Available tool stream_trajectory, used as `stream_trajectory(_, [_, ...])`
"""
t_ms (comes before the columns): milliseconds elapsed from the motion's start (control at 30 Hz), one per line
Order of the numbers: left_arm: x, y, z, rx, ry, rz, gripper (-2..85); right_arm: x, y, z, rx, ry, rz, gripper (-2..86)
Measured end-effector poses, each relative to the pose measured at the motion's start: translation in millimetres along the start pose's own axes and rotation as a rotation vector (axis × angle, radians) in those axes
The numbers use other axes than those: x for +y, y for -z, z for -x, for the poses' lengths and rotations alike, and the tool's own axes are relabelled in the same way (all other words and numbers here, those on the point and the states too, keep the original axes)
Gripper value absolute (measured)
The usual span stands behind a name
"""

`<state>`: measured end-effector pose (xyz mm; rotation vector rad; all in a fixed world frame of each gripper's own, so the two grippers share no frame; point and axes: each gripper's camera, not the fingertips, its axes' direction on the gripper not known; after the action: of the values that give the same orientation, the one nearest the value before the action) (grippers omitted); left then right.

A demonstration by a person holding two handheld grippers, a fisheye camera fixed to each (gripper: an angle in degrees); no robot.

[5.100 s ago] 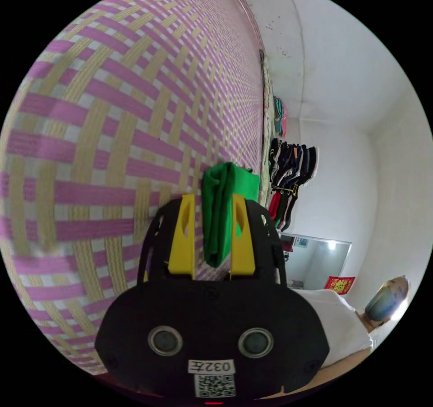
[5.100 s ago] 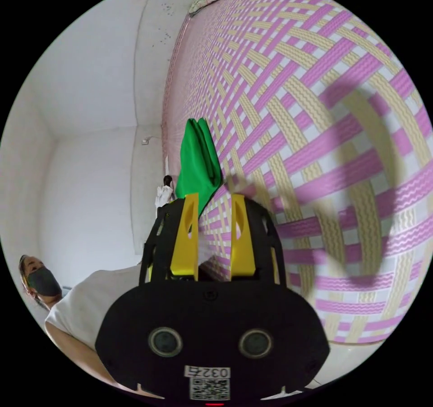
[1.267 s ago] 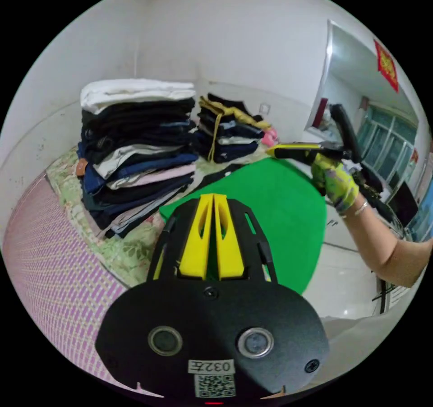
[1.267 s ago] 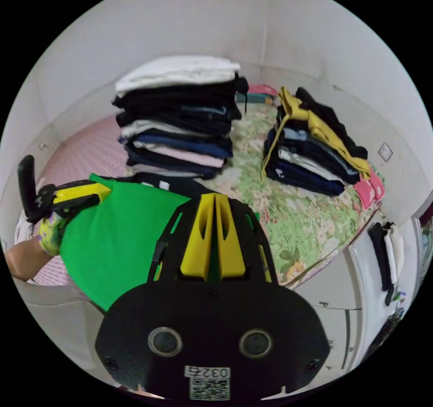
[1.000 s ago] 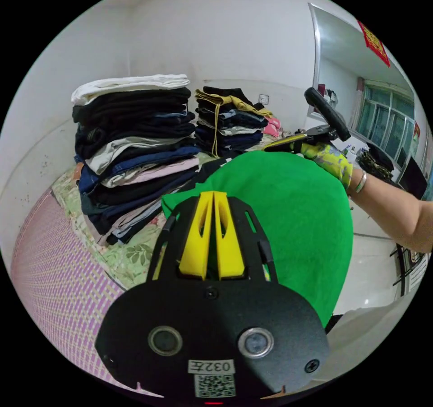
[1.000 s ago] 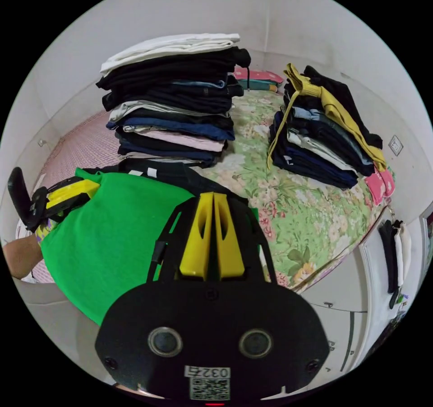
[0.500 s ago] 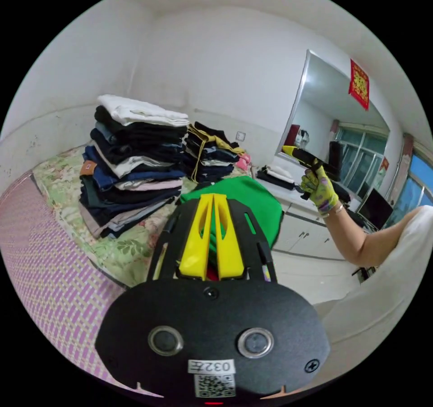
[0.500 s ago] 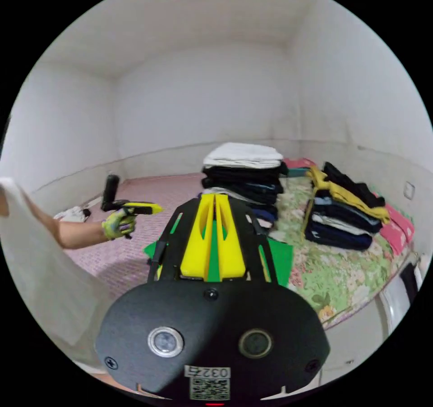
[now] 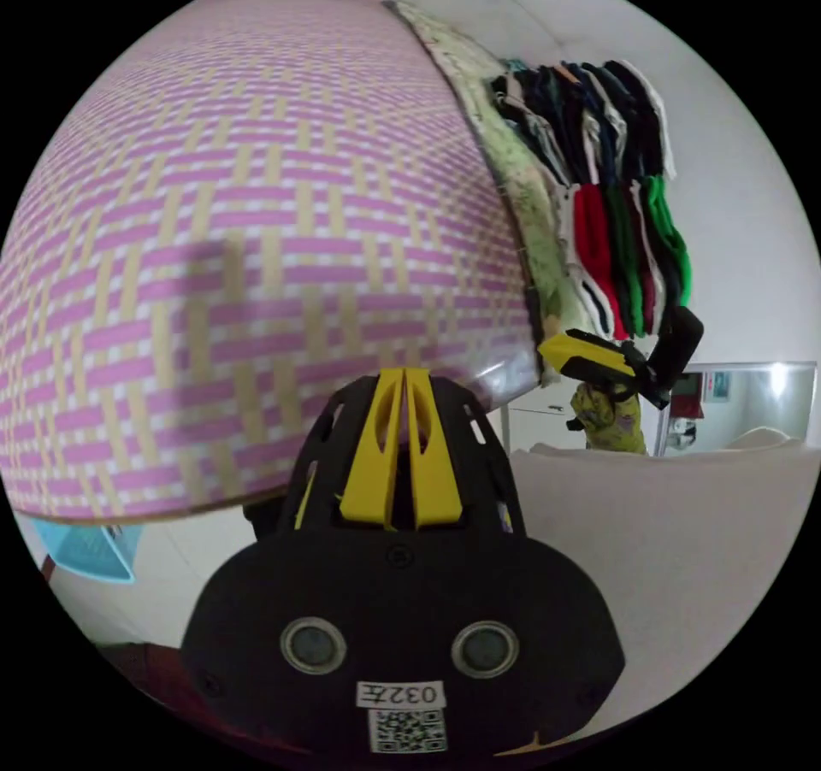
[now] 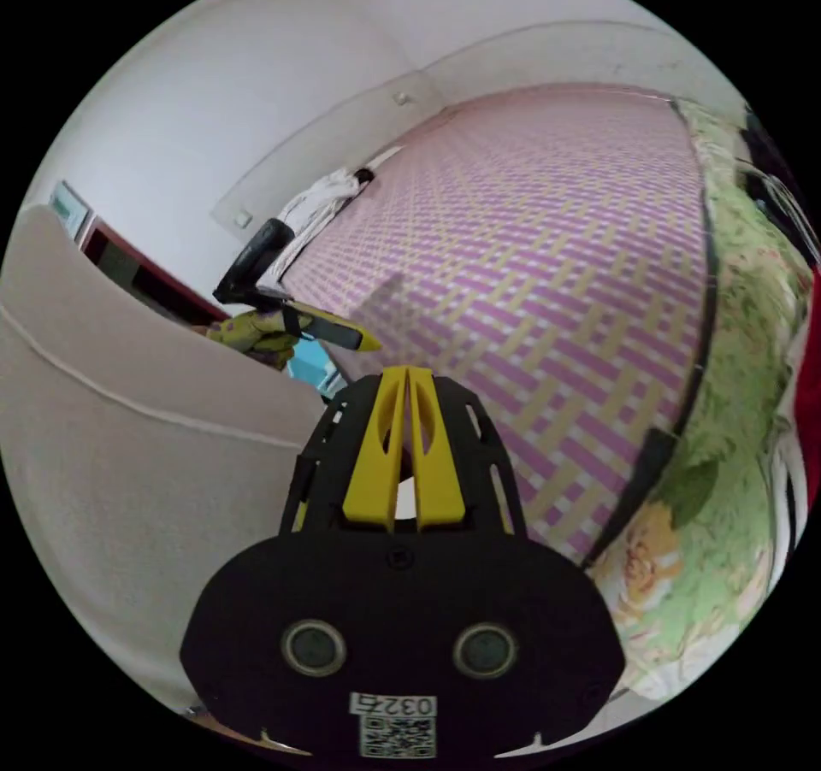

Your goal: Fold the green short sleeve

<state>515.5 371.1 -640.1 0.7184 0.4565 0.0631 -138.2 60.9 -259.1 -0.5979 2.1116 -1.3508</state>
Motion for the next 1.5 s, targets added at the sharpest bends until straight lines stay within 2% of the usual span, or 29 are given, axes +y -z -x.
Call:
stream_trajectory(167, [95.8, 51.2, 67.9, 0.073, 0.109, -0.043, -0.9, -89.9, -0.8, 40.3, 0.032, 0.198, 0.262, -1.0])
stream_trajectory(300, [181.4, 93.0, 121.1, 0.135, 0.144, -0.129, -0.9, -154.9, 12.8, 63.6, 0.042, 0.210, 0.337, -1.0])
stream_trajectory(400, [279.8, 131.3, 185.3, 0.169, 0.237, -0.209, -0.9, -215.7, 12.7, 94.9, 0.073, 0.192, 0.371, -1.0])
stream_trajectory(500, [394.0, 169.1, 261.9, 0.159, 0.372, -0.289, -0.9, -283.8, 4.2, 138.0, 0.082, 0.124, 0.333, -1.0])
stream_trajectory(600, [518.9, 195.7, 341.5, 0.159, 0.526, -0.330, -0.9, -351.0, -22.5, 189.8, -0.039, 0.086, 0.323, -1.0])
stream_trajectory(667, [628.2, 211.1, 399.1, 0.225, 0.688, -0.389, -0.9, -402.9, -48.8, 242.7, -0.181, 0.113, 0.375, -1.0])
stream_trajectory(767, [759.9, 227.2, 443.5, 0.276, 0.850, -0.472, -0.9, -461.5, -62.7, 313.2, -0.281, 0.232, 0.450, -1.0])
stream_trajectory(933, [937.5, 233.5, 457.9, 0.298, 1.049, -0.620, -0.9, -538.6, -52.3, 385.1, -0.263, 0.411, 0.535, -1.0])
stream_trajectory(1067, [1052.9, 199.1, 438.0, 0.415, 1.260, -0.749, -0.9, -606.4, -36.7, 392.2, -0.298, 0.405, 0.582, -1.0])
stream_trajectory(1267, [1138.0, 142.4, 377.2, 0.640, 1.514, -0.936, -0.9, -713.2, -18.9, 373.1, -0.444, 0.388, 0.587, -1.0])
stream_trajectory(1367, [1156.5, 140.5, 344.0, 0.698, 1.600, -0.959, -0.9, -766.4, -15.0, 364.2, -0.613, 0.390, 0.601, -1.0])
stream_trajectory(1500, [1166.6, 167.0, 322.6, 0.681, 1.600, -0.918, -0.9, -827.2, -1.1, 362.7, -0.705, 0.439, 0.542, -1.0])
